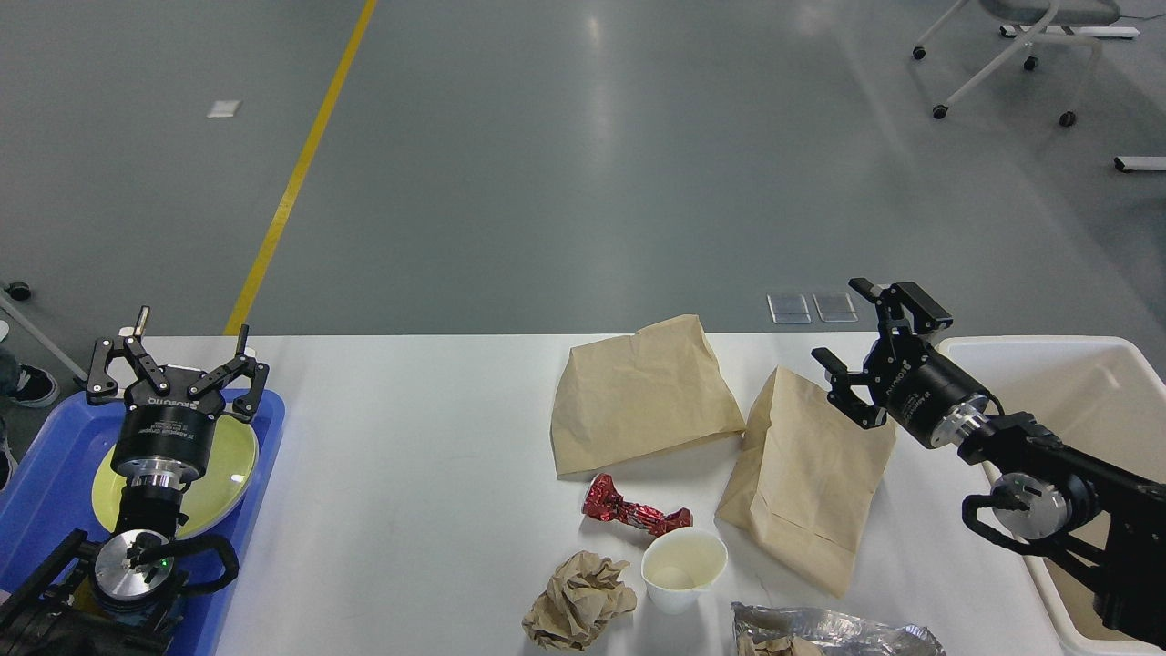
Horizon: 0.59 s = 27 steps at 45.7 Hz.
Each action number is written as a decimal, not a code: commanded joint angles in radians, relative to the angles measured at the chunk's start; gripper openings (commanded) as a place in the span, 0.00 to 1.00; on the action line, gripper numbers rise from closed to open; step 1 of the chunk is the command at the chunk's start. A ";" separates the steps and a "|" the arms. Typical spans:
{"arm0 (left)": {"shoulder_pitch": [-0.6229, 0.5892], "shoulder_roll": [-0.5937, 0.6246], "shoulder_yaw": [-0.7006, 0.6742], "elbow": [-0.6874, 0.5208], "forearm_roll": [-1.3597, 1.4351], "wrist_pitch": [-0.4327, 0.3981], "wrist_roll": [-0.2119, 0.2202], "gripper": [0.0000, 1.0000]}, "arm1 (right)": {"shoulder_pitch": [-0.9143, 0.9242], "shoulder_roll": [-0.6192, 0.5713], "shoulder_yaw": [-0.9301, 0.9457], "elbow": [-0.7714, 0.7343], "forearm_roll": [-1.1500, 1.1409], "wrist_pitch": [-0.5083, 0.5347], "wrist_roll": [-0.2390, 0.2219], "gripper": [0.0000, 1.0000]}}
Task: Tidy desktop
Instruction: 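Raise the right gripper and bring it down over the paper bag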
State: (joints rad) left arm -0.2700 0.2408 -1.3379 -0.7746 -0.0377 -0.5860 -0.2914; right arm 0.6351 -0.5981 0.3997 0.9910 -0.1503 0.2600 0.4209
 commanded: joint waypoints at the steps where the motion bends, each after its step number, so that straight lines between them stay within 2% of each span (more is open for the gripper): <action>1: 0.000 0.000 -0.001 0.000 0.001 0.000 0.000 0.96 | 0.196 -0.049 -0.273 0.000 0.043 0.008 -0.001 1.00; 7: 0.000 0.000 -0.001 0.000 0.001 0.000 0.000 0.96 | 0.417 -0.089 -0.570 0.008 0.055 0.054 -0.001 1.00; 14: 0.000 0.000 0.000 0.000 0.001 0.000 0.000 0.96 | 0.766 -0.066 -0.984 0.006 0.086 0.247 -0.001 1.00; 20: 0.000 0.000 0.000 0.000 -0.001 0.000 0.000 0.96 | 1.056 0.079 -1.369 0.008 0.196 0.387 -0.002 1.00; 24: 0.000 0.000 0.000 0.000 -0.001 0.000 0.000 0.96 | 1.190 0.213 -1.516 0.037 0.261 0.423 -0.021 1.00; 26: 0.000 0.000 0.000 0.000 0.001 0.000 0.000 0.96 | 1.242 0.257 -1.556 0.069 0.264 0.429 -0.046 1.00; 27: 0.000 0.000 -0.001 0.000 -0.001 0.000 0.000 0.96 | 1.274 0.277 -1.568 0.083 0.265 0.430 -0.075 1.00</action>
State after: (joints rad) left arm -0.2700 0.2408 -1.3380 -0.7746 -0.0378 -0.5860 -0.2915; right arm 1.7561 -0.4462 -1.0372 1.0146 0.0788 0.6612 0.4059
